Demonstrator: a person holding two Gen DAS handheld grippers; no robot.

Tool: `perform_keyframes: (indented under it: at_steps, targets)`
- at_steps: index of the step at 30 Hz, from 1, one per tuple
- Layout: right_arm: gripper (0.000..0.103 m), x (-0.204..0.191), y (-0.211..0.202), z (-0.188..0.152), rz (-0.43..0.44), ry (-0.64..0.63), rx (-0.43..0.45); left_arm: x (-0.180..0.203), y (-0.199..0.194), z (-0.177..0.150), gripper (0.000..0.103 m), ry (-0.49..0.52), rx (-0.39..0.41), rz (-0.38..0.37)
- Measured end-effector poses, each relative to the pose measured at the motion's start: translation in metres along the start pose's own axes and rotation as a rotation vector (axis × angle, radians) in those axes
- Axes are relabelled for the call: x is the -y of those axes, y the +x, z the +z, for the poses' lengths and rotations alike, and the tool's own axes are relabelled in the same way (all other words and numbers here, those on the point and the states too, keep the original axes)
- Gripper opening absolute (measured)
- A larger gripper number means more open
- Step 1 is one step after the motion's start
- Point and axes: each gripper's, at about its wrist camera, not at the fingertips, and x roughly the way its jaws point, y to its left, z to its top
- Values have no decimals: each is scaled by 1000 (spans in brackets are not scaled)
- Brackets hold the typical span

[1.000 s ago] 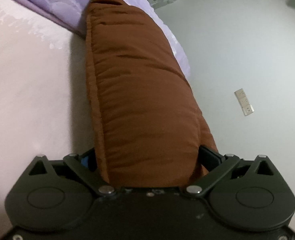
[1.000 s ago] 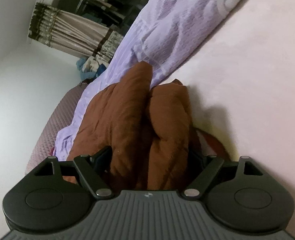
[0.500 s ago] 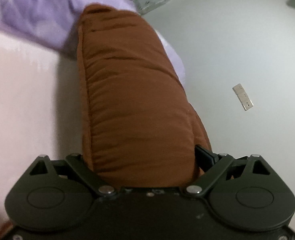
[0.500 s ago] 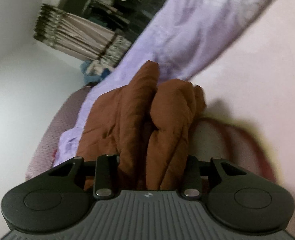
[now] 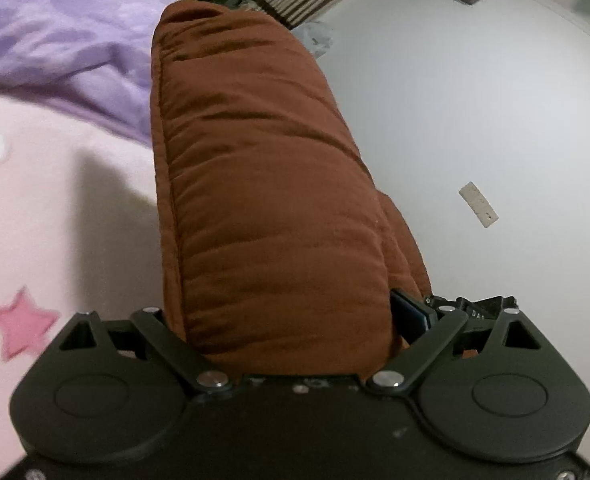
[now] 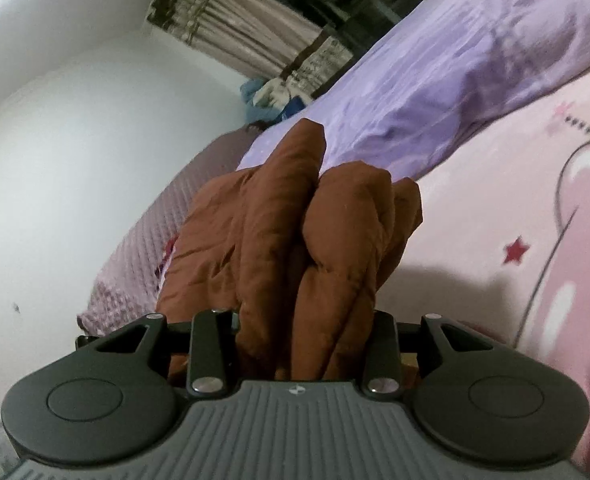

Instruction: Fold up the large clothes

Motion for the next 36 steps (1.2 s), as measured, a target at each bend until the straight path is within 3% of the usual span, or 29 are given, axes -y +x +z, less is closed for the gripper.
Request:
perform_keyframes:
  at_steps: [7, 10, 14, 19, 21, 25, 29, 32, 36]
  targets:
    - [41, 37, 26, -22, -102, 55, -39, -65, 15, -27, 95, -87, -33, 47]
    - [43, 56, 24, -30, -77, 113, -19, -84, 22, -32, 99, -119, -25, 22]
    - [50, 69, 25, -38, -79, 119, -15, -84, 28, -37, 101, -69, -16, 29]
    - [62, 81, 20, -42, -48, 176, -24, -73, 22, -32, 101, -77, -17, 71]
    - [72, 76, 14, -40, -73, 165, -28, -62, 13, -24, 101, -49, -14, 120]
    - [73, 50, 3, -35, -160, 101, -9, -34, -10, -24, 97, 1, 14, 238]
    - [73, 4, -31, -35, -321, -81, 73, 21, -35, -37, 97, 146, 89, 437]
    - [67, -42, -48, -44, -383, -242, 140, 70, -38, -57, 97, 287, 145, 595]
    - [52, -95, -45, -56, -402, -377, 166, 108, -36, -87, 97, 339, 189, 643]
